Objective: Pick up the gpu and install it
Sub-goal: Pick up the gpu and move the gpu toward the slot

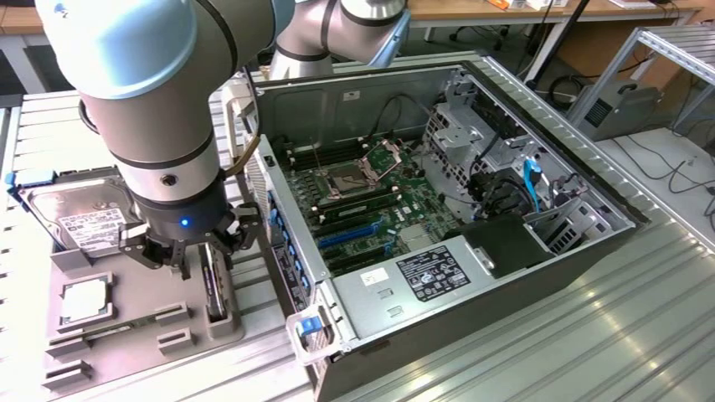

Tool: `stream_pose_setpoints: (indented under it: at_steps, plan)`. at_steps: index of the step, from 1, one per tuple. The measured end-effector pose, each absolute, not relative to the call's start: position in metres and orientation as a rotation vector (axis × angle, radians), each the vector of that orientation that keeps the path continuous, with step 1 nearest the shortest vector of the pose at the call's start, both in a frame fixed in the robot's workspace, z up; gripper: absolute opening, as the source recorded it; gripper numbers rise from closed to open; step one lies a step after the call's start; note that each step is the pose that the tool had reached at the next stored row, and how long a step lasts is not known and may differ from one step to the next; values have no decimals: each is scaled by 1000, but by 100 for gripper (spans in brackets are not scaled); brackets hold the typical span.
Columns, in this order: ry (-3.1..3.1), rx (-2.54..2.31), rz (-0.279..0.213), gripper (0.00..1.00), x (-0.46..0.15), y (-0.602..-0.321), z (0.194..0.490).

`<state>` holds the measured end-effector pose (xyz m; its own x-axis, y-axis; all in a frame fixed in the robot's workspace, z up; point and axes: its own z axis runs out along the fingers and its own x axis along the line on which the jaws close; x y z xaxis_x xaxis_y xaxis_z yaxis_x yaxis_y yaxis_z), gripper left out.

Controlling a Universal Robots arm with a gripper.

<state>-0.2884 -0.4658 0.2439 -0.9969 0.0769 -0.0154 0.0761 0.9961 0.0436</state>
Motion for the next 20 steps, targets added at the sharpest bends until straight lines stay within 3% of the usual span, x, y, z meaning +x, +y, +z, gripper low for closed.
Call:
stream_pose_setpoints:
  at_steps: [3, 6, 15, 17, 20]
  plan:
    - [3121, 120, 67, 53, -288, -466, 244]
    - [3121, 120, 67, 39, -288, -466, 244]
    - [3121, 120, 67, 39, -288, -466, 244]
    - [3121, 120, 67, 31, -288, -466, 244]
    - [3122, 120, 67, 27, -288, -466, 244]
